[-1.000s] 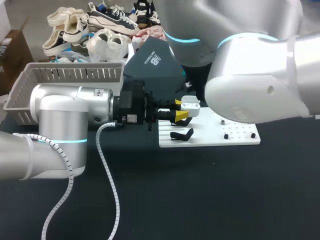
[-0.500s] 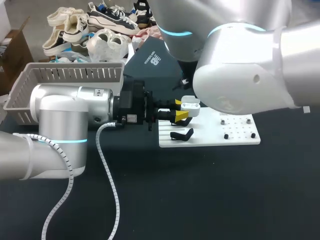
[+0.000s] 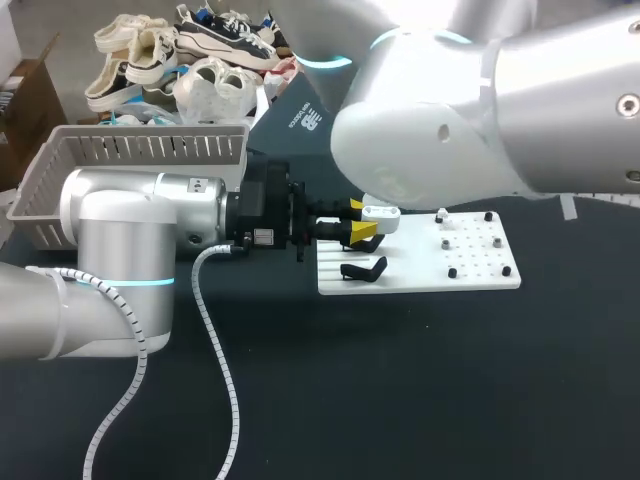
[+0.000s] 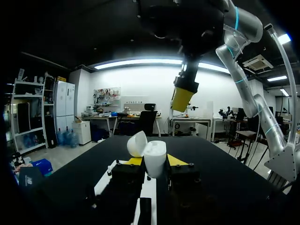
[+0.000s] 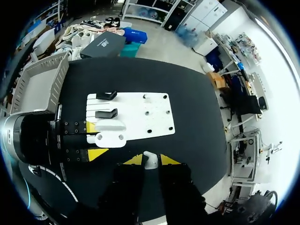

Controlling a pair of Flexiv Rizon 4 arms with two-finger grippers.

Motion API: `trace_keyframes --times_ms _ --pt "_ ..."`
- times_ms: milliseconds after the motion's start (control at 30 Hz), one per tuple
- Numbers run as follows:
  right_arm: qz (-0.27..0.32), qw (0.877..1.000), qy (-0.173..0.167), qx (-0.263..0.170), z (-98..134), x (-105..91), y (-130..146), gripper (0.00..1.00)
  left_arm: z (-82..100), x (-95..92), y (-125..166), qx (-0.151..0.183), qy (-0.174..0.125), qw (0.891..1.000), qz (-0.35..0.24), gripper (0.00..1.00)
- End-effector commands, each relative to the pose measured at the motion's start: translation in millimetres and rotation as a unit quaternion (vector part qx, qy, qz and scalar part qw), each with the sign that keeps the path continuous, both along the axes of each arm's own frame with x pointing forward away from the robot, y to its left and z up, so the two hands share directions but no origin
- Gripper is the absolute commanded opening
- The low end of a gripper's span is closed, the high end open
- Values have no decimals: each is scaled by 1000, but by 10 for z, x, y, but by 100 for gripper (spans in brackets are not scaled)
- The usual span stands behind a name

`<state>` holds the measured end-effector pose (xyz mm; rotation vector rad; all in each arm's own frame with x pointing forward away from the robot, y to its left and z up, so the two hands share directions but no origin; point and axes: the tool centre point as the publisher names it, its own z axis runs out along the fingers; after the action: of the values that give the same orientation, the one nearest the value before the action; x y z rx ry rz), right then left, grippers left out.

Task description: Pick up each earbud case from the left stands, insert the matching earbuds, close the lid, and place the case in the box.

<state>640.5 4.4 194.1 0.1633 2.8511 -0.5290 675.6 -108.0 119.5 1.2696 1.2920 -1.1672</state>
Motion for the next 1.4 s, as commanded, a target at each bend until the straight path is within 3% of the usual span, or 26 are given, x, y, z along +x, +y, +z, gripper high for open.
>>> trace_keyframes --times_ms 33,567,767,900,1400 --pt "-18 1000 -11 -18 -6 -10 86 0 -8 0 -5 -1 -1 1000 1 0" --pt "-16 1000 -12 -10 -4 -18 99 0 -8 0 -5 -1 -1 1000 1 0" --pt "-112 993 23 28 93 63 175 0 -8 0 -5 -1 -1 1000 1 0" --pt "-151 989 8 7 122 82 188 0 -8 0 -5 -1 -1 1000 1 0" --pt "-164 986 1 0 67 75 255 0 -8 0 -5 -1 -1 1000 1 0"
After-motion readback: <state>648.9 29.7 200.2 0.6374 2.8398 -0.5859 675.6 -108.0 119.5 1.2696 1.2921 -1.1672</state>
